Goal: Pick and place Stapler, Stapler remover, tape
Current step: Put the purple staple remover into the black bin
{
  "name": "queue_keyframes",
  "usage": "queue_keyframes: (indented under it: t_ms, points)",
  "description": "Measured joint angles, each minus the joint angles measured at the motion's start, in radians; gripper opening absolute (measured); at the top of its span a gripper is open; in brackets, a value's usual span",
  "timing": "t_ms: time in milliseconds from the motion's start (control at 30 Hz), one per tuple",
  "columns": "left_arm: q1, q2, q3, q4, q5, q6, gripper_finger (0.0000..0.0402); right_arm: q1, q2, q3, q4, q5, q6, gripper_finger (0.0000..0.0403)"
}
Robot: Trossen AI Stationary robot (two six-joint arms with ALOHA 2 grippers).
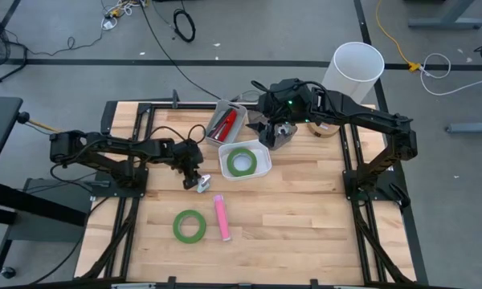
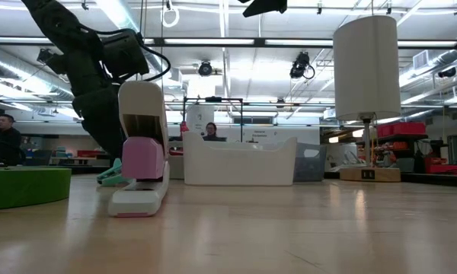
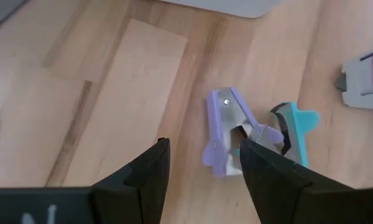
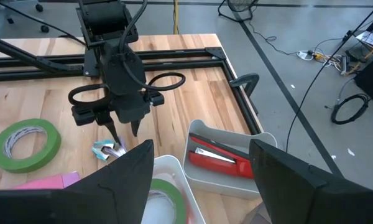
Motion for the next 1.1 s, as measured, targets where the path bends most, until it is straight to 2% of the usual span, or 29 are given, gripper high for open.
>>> queue_keyframes:
  t_ms: [267,533,1100]
  points:
    - [0.003,0.0,0.0,-0.002,-0.031,0.004,0.0197,0.0,0.0,0.0,0.0,0.0,0.0,0.0262]
    - [0.003,0.0,0.0,-0.053,-0.02,0.006,0.0197,0.0,0.0,0.0,0.0,-0.001,-0.019,0.0262]
    - [0.002,0.025,0.0,-0.007,0.022,0.023,0.0197,0.0,0.0,0.0,0.0,-0.003,-0.019,0.0262]
